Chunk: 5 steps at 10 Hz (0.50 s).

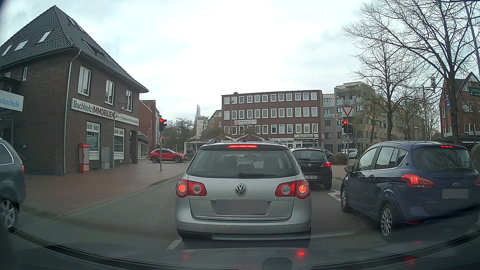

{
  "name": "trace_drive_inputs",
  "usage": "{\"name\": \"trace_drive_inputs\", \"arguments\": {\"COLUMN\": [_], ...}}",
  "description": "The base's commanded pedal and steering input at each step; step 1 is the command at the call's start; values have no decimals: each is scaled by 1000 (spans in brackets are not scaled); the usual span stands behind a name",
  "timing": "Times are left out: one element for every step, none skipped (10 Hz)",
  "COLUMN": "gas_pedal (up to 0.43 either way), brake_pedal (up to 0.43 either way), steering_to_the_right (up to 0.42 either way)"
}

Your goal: Follow the waypoints while adhering to traffic rules and regulations

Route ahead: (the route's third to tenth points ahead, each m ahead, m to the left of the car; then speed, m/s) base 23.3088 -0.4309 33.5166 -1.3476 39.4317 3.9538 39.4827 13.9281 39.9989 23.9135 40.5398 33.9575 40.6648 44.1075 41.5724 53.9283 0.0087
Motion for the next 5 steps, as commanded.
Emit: {"name": "trace_drive_inputs", "arguments": {"gas_pedal": [0,0,0,0,0], "brake_pedal": [256,256,256,256,256], "steering_to_the_right": [-8,-8,-8,-8,-8]}}
